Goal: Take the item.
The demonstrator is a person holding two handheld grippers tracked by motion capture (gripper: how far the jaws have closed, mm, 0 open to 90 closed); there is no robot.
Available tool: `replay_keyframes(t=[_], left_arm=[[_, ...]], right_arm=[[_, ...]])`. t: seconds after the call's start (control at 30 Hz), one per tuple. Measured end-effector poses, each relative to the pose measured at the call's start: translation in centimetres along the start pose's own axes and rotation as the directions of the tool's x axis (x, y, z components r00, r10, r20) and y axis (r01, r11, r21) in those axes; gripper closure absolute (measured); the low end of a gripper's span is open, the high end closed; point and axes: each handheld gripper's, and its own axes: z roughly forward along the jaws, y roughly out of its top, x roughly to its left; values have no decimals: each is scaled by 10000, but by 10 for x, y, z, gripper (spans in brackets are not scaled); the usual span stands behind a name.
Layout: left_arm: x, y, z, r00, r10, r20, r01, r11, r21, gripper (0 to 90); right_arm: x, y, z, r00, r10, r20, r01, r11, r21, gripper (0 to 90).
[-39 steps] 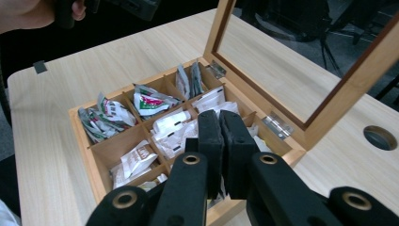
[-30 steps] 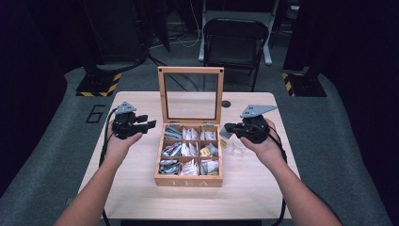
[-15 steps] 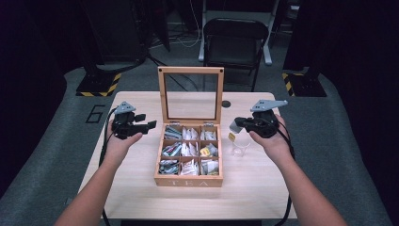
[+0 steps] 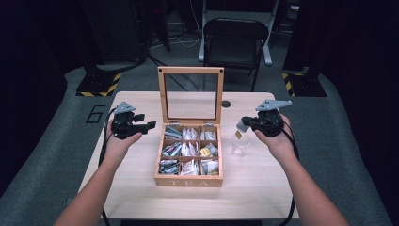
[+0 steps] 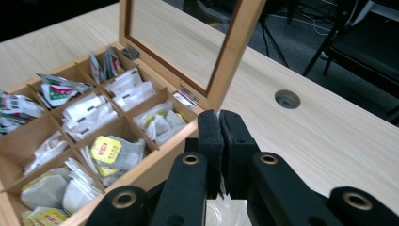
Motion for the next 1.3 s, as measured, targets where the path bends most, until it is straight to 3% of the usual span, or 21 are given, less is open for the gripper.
replay_keyframes(t=[0.13, 0.67, 1.3], left_arm=[[0, 0, -1, 10000, 45, 34, -45, 10000, 56, 371], [1, 0, -1, 10000, 0, 18, 0, 10000, 17, 376], [0, -1, 1, 10000, 21, 15, -22, 10000, 91, 379]], right_arm=[[-2, -7, 3, 9996, 217, 170, -218, 9997, 63, 873], [-4, -36, 22, 9983, 564, 120, -570, 9971, 504, 867], [-1, -57, 43, 9976, 675, 136, -686, 9923, 1032, 848]])
